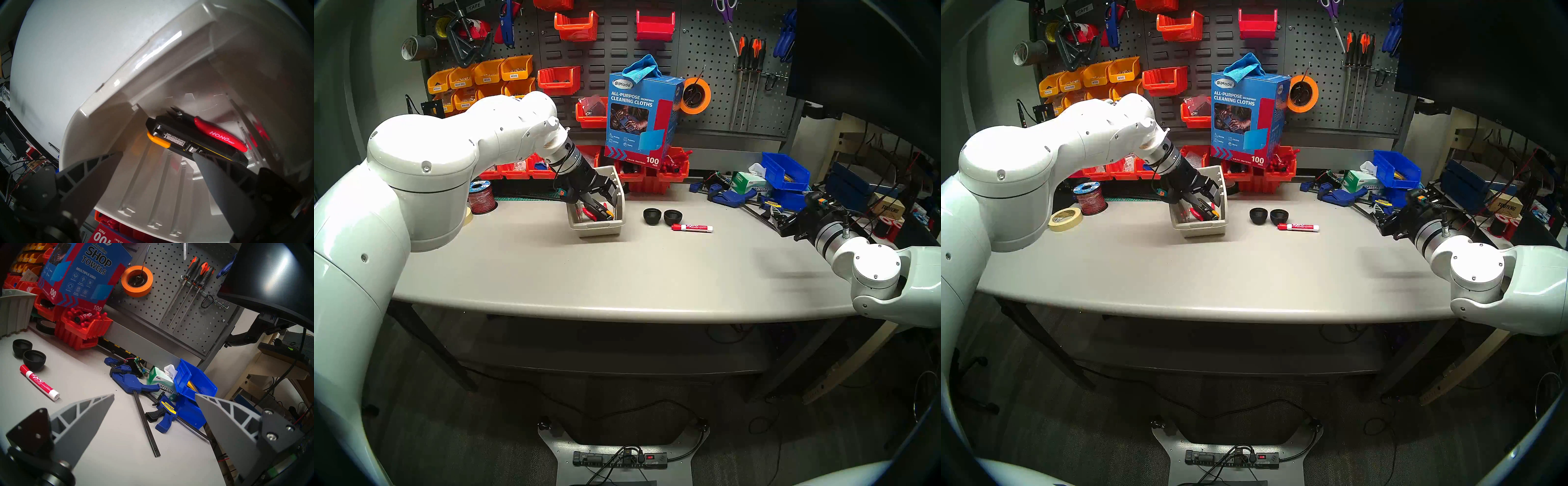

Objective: Take out tools from the storage box

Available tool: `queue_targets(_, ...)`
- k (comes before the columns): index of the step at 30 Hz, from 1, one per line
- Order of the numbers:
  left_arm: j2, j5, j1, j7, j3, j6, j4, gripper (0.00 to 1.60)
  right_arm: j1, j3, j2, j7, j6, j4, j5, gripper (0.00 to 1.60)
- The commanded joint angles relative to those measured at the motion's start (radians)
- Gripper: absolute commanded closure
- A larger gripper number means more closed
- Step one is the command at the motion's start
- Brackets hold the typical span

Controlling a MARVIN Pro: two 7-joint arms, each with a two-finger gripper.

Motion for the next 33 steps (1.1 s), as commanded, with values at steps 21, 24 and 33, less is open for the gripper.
queue_targets(21,0.170,-0.006,-0.082,0.108,0.144,0.000,-0.335,0.00,0.020,-0.002,-0.014,-0.005,-0.011,-0.003,0.007,0.00)
queue_targets(24,0.178,-0.006,-0.098,0.120,0.158,0.000,-0.362,0.00,0.020,-0.003,-0.014,-0.005,-0.012,-0.004,0.008,0.00)
queue_targets(33,0.212,0.017,-0.189,0.117,0.227,0.000,-0.467,0.00,0.022,-0.007,-0.018,-0.005,-0.015,-0.004,0.010,0.00)
